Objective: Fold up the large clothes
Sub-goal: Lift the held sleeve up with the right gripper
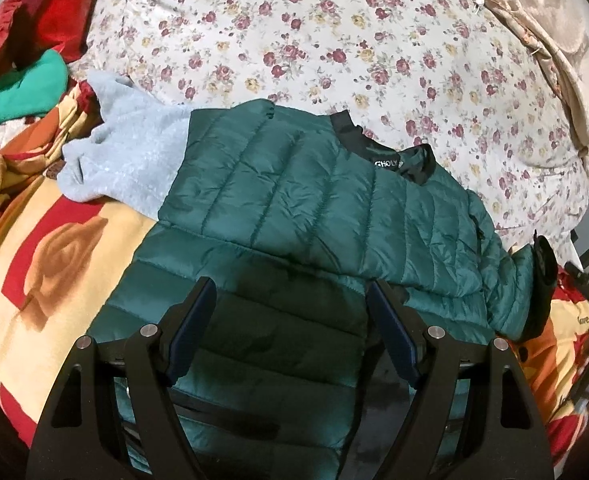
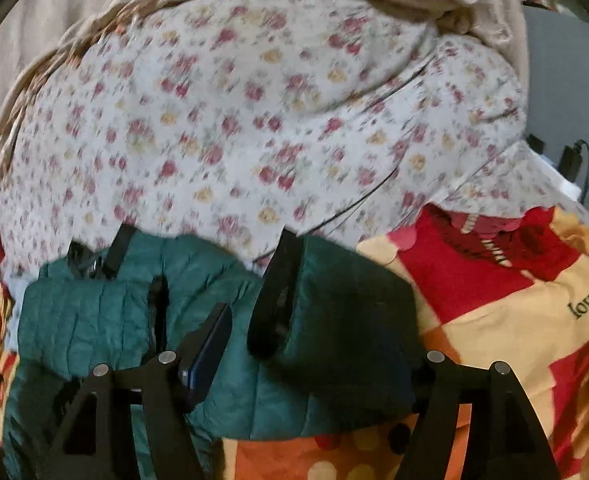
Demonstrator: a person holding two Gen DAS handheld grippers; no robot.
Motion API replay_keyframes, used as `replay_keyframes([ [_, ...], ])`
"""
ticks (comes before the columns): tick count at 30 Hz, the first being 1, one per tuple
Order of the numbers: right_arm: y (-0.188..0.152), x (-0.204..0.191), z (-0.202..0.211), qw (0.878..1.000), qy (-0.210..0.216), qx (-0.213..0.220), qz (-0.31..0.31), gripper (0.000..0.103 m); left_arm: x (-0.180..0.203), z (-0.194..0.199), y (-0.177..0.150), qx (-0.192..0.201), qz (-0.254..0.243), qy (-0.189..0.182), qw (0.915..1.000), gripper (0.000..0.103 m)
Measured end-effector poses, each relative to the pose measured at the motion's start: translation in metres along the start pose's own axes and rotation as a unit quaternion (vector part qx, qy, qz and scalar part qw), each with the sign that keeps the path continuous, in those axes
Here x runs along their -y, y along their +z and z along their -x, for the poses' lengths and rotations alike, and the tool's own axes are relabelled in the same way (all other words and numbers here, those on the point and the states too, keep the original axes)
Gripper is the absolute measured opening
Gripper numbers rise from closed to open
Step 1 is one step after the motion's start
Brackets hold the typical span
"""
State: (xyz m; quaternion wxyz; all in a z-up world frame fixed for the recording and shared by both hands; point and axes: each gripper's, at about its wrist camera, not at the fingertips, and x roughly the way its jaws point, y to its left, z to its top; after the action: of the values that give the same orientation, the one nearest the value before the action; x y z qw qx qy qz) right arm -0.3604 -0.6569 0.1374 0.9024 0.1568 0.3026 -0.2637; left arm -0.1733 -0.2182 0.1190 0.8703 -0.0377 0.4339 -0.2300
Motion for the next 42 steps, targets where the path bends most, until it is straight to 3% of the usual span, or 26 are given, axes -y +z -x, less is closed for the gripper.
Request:
replay_keyframes([
  [4,-0.019,-0.01,-0.024,0.999,0.016,-0.034,0.026,0.07,0.002,-0.002,-0.001,-0.004,-0.005,0.002,1.0,0.079],
  [9,-0.033,-0.004,-0.058,0.997,-0.055,-0.048,0.031,0.072,0.002,-0.002,0.0,-0.004,-0.007,0.004,1.0,0.079],
  [11,-0.032,0.01,-0.06,0.998,-0.039,-0.041,-0.002,0.046,0.0,0.0,0.001,-0.002,-0.004,0.004,1.0,0.079],
  [12,-0.031,0.014,-0.06,0.998,-0.036,-0.039,-0.013,0.027,-0.002,0.001,0.002,-0.001,-0.003,0.004,1.0,0.079],
  [13,-0.029,0.017,-0.056,0.999,-0.033,-0.033,-0.022,0.017,-0.003,0.002,0.002,0.002,-0.002,0.004,1.0,0.079],
  [15,-0.024,0.017,-0.042,0.999,-0.019,-0.014,-0.03,0.015,-0.005,0.005,0.003,0.005,0.002,0.003,1.0,0.079],
  [20,-0.009,0.005,-0.009,0.998,0.036,0.018,-0.045,0.013,-0.006,0.011,0.007,0.017,-0.014,0.019,0.9996,0.079],
  [27,0.011,-0.058,0.025,0.995,0.088,0.035,0.002,0.013,-0.017,0.024,0.012,0.034,-0.024,0.045,0.9981,0.079],
  [33,0.02,-0.113,0.023,0.992,0.117,0.026,0.034,0.013,-0.031,0.025,0.016,0.034,-0.028,0.067,0.9968,0.079],
  [42,0.016,-0.197,-0.012,0.985,0.152,-0.006,0.075,0.012,-0.048,0.011,0.03,0.031,-0.038,0.095,0.9943,0.079],
])
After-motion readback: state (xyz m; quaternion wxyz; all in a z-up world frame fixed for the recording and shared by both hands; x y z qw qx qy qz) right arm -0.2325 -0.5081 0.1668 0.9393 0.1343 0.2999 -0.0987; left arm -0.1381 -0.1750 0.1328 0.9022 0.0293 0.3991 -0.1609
